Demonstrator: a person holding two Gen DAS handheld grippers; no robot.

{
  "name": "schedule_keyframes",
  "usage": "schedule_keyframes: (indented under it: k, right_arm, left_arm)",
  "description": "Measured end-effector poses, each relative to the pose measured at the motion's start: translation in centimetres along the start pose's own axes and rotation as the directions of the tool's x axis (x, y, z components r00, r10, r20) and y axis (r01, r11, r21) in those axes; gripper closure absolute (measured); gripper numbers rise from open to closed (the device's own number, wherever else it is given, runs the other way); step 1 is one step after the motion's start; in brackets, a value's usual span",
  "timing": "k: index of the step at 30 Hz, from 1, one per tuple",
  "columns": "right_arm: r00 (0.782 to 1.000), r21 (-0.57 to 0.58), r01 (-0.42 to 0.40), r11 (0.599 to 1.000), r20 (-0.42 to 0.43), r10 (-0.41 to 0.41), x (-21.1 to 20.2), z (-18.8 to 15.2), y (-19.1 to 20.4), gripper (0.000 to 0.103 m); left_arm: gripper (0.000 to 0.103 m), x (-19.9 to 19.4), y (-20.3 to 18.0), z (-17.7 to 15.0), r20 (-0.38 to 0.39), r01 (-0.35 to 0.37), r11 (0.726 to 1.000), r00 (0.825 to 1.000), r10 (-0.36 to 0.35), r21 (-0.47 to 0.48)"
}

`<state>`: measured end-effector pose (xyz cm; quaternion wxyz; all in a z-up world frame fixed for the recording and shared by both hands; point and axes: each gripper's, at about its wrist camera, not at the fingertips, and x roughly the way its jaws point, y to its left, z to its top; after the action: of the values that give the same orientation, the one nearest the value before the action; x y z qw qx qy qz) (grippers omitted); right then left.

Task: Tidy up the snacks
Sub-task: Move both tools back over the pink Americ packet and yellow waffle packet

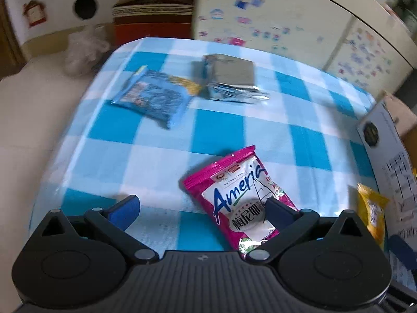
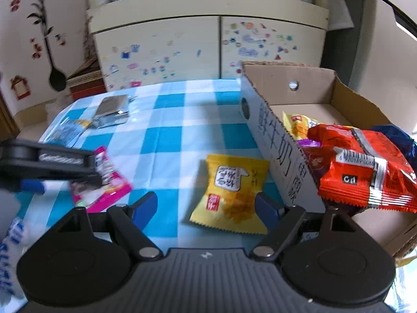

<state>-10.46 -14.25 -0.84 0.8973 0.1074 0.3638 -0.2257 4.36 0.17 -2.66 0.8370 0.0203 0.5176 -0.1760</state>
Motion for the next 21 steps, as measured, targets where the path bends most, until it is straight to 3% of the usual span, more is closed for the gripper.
schedule_keyframes:
  k: [2,7,12,15,21]
  right_arm:
    - [1.0,0.011,0.013,1.0,-0.003,-0.013,0.4,0.2,0.2,0.021]
    - [0.991,0.017,0.13,0.991,0.009,-0.13,1.1,0.2,1.2,0.021]
    - [0.982,0.017,0.188,0.982,-0.024,-0.187,2.4,0.4,1.7,0.012]
    - [0.982,0.022,0.177,0.984,-0.072,-0.175,3.4,0.3,1.8,0.01]
    - [0.995,0.01,0.082,0.997,-0.06,-0.081,3.8,0.6,1.6,0.008]
  left_arm:
    - [0.0,0.0,0.3,0.0,0.007,0.002,1.0,1.0,-0.002,-0.004]
    - [0.0,-0.1,0.2,-0.2,0.016,-0.007,1.0,1.0,0.007,-0.01]
    - [0.0,-0.1,0.2,-0.2,0.017,-0.009,1.0,1.0,0.009,-0.017]
    - [0.0,0.0,0.1,-0.1,0.012,-0.012,1.0,1.0,0.012,-0.016]
    - [0.0,-0.1,0.1,0.3,-0.014,-0.008,1.0,1.0,0.007,-0.026]
